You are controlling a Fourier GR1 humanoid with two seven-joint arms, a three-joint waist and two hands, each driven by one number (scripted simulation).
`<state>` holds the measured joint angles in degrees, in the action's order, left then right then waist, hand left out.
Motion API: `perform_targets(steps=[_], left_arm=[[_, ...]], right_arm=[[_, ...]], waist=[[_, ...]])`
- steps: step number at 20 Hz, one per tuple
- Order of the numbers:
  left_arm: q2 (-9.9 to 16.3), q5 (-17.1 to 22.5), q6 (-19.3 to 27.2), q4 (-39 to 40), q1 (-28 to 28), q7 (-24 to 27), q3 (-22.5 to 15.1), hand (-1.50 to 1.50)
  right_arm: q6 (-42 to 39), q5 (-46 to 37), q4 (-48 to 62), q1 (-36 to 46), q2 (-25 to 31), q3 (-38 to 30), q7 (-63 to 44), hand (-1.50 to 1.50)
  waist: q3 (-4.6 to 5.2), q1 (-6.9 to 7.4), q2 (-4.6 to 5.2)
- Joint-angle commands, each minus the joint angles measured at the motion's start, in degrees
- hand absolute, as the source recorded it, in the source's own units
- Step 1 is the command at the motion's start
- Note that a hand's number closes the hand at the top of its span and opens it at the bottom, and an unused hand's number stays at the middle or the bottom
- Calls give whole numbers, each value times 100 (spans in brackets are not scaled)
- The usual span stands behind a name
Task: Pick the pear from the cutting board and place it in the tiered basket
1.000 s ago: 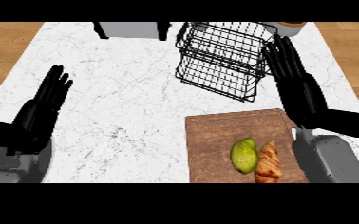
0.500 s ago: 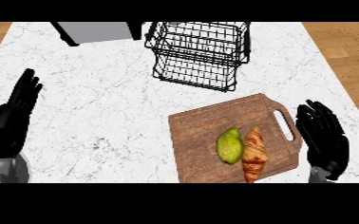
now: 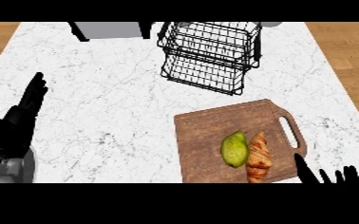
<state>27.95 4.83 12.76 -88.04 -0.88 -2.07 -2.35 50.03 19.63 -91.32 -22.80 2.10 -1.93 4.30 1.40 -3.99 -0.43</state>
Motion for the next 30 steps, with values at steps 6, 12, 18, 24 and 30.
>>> perform_targets(steps=[6, 12, 18, 24, 30], left_arm=[[-85, -274, 12, 27, -424, -53, -280, 0], [-253, -390, 48, 262, -822, -202, -411, 0], [-339, -599, 69, 308, -914, -295, -581, 0], [-404, -457, -98, 410, -954, -374, -467, 0], [-536, -639, 120, 172, -938, -514, -524, 0]], right_arm=[[-118, -885, -997, -1307, 1318, 1810, -2102, -150], [239, -1164, -2129, -1051, 2469, 1895, -4348, -150], [181, -1189, -2930, -413, 3498, 1711, -6765, -150], [139, -1600, -2789, 503, 3857, 2063, -8429, -150], [168, -1874, -2651, 917, 3698, 2411, -8903, -150]], waist=[[-70, 435, 153], [-81, 555, 188], [-99, 634, 134], [-118, 574, 86], [-118, 577, 70]])
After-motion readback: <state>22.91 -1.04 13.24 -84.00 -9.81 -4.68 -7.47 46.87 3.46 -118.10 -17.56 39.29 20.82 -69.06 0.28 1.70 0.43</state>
